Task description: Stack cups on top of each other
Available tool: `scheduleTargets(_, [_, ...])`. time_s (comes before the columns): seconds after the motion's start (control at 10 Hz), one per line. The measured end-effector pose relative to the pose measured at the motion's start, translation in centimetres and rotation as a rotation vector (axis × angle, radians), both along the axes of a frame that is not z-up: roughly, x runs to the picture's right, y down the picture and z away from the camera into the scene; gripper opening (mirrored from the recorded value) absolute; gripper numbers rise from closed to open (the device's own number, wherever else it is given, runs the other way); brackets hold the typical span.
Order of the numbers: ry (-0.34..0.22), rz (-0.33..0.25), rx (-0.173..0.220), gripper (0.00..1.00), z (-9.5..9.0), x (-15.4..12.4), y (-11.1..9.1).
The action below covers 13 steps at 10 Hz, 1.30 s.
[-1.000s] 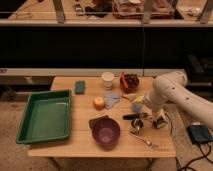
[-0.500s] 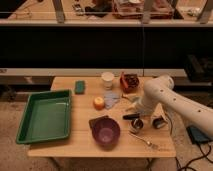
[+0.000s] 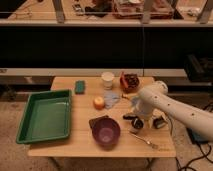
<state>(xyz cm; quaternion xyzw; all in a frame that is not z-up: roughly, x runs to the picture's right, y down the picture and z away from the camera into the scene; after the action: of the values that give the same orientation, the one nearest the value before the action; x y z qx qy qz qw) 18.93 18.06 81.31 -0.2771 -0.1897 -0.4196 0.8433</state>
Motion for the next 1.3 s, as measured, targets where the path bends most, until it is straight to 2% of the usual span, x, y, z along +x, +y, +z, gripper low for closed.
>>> scheduleTargets(0.3, [0.022, 0.0, -0.019, 0.79, 0.6, 0.7, 0.7])
scheduleTargets(0.6, [0.008, -0.026, -0.05, 0.54, 0.6, 0.4, 1.7])
scheduleTargets(0.7, [0.002, -0.037, -0.056, 0.51, 0.3, 0.2, 1.9])
scheduleTargets(1.1, [-0.027, -0.049, -0.074, 0.51, -0.6, -0.2, 2.6])
scheduleTargets(1.3, [-0.038, -0.041, -0.078, 0.51, -1.2, -0.3, 2.2])
